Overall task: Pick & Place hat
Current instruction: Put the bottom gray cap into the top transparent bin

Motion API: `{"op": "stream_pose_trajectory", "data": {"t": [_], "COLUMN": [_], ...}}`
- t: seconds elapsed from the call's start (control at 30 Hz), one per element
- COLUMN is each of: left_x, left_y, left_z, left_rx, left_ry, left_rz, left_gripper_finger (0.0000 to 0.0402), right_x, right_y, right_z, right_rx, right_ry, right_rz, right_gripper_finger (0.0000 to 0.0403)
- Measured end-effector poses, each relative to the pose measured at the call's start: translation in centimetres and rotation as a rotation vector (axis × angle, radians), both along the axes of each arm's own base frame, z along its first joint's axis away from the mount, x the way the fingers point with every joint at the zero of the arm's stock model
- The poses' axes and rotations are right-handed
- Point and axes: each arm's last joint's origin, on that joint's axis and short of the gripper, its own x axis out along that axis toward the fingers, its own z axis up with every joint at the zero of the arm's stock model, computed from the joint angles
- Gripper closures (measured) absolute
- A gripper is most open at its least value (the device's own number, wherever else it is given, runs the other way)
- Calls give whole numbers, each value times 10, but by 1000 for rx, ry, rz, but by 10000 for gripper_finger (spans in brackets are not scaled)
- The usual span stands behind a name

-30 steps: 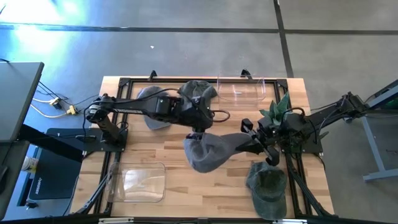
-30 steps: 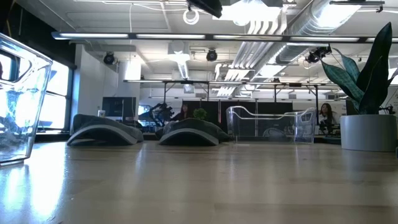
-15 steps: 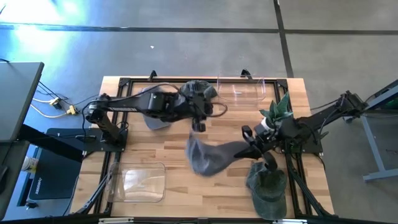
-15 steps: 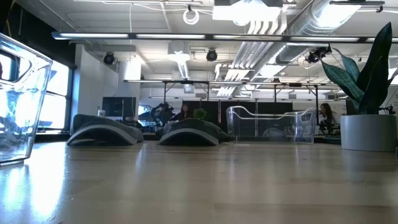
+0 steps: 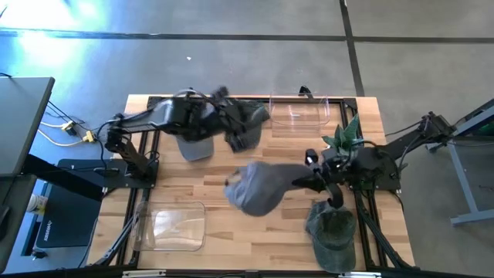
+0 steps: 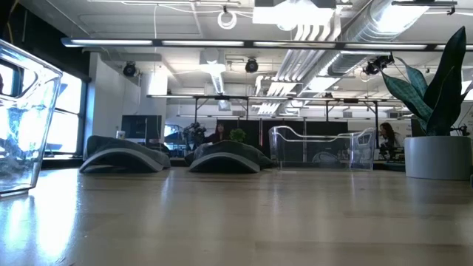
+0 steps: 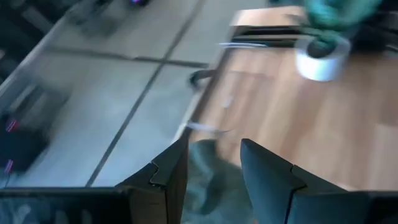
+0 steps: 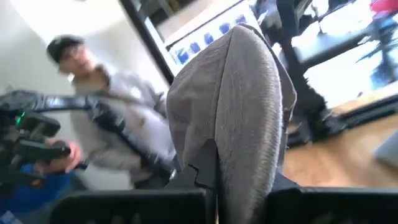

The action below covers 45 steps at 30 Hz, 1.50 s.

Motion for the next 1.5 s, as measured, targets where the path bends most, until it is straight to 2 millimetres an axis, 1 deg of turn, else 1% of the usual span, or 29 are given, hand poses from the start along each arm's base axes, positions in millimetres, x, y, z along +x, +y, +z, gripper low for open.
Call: {"op": "stream_pose_trajectory", "data": {"t": [0.07,0.13,0.23,0.3,0.37,0.4,0.47,0.57,0.6,0.73,0.83,0.9,0.97,1.07,1.13,1.23,1.37,1.43,1.5], "left_x": [-17,-31,-50,-53,-58,-57,-47,-36,-31,-22,-19,-15,-12,-7,2,12,19,25,30], "left_y": [5,5,-2,-8,-17,-23,-33,-48,-51,-58,-59,-60,-61,-64,-67,-70,-71,-74,-77], "left_z": [6,13,21,22,16,11,-1,-27,-35,-66,-82,-86,-91,-88,-89,-95,-94,-95,-96], "left_rx": [-29,-71,-141,-182,-222,-244,-287,-368,-404,-510,-520,-527,-533,-569,-582,-588,-592,-608,-621], "left_ry": [-17,-68,-129,-173,-176,-172,-197,-205,-238,-346,-437,-525,-559,-620,-661,-678,-744,-773,-798], "left_rz": [74,112,117,119,112,95,51,-52,-89,-255,-326,-349,-366,-443,-482,-510,-538,-591,-653], "left_gripper_finger": [261,261,261,261,261,261,261,261,261,261,261,261,260,245,225,184,129,110,101], "right_x": [-6,-12,-21,-26,-29,-30,-31,-33,-34,-36,-38,-38,-39,-39,-39,-39,-39,-39,-39], "right_y": [-2,-6,-12,-13,-14,-14,-14,-16,-16,-16,-17,-17,-17,-16,-16,-16,-15,-15,-15], "right_z": [2,2,-1,0,3,4,5,7,8,8,10,10,11,11,11,11,11,11,11], "right_rx": [13,71,162,147,104,92,76,58,54,31,37,38,37,33,32,21,10,6,5], "right_ry": [9,40,88,90,75,71,65,55,52,50,39,36,33,31,30,30,28,27,27], "right_rz": [-84,-189,-358,-401,-398,-392,-387,-391,-391,-371,-346,-335,-324,-302,-295,-295,-281,-271,-268], "right_gripper_finger": [397,396,394,397,397,397,394,393,394,397,392,391,395,397,395,390,397,397,395]}}
